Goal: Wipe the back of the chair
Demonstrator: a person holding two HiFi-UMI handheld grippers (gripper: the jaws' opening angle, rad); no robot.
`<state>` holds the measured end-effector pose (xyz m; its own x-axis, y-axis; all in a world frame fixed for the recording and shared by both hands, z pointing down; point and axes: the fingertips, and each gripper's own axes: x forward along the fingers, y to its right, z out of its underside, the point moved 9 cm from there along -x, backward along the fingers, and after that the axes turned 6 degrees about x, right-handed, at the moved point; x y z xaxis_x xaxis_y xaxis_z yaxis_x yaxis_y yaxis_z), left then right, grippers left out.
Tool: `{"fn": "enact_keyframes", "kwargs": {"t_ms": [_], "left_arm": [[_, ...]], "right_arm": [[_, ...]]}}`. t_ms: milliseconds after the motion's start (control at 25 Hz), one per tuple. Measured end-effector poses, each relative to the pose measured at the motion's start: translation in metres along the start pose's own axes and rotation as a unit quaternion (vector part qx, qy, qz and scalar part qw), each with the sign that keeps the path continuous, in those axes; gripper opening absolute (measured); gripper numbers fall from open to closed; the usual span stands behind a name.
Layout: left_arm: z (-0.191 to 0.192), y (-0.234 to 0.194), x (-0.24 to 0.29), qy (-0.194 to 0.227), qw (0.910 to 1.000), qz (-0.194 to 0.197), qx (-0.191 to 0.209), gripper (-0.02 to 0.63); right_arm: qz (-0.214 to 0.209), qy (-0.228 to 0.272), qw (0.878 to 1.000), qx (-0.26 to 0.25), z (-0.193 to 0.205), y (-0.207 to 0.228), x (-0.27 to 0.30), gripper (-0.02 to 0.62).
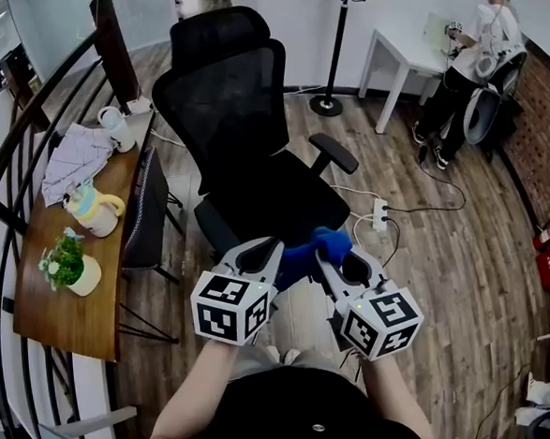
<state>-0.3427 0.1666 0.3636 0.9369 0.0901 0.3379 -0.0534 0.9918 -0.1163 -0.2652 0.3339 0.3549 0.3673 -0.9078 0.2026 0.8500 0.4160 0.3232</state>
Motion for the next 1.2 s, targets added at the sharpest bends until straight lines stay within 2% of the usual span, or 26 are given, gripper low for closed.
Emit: {"fn": "enact_keyframes", "kwargs": {"t_ms": [360, 600, 760, 960, 1200], "left_arm": [[0.002, -0.027, 0.003, -0.016, 0.9993, 0.029, 0.019, 0.044], [0.000, -0.043, 0.007, -0.005, 0.9995, 0.030, -0.008, 0.044], [-0.003, -0.051, 0.021, 0.003, 0.9994, 0.027, -0.023, 0.044], [-0.013, -0.053, 0.057, 0.016, 0.9994, 0.023, -0.020, 0.044], [-0.032, -0.056, 0.119, 0.018, 0.9990, -0.007, -0.040, 0.044]], "right_arm": [[0.022, 0.012, 1.000, -0.012, -0.003, 0.000, 0.027, 0.121], [0.034, 0.003, 0.999, -0.001, -0.002, 0.011, 0.040, 0.121], [0.022, -0.004, 1.000, -0.014, -0.007, 0.025, 0.056, 0.121], [0.013, -0.014, 1.000, -0.016, -0.017, 0.064, 0.075, 0.121], [-0.027, -0.028, 0.999, -0.023, -0.045, 0.121, 0.111, 0.121]]}}
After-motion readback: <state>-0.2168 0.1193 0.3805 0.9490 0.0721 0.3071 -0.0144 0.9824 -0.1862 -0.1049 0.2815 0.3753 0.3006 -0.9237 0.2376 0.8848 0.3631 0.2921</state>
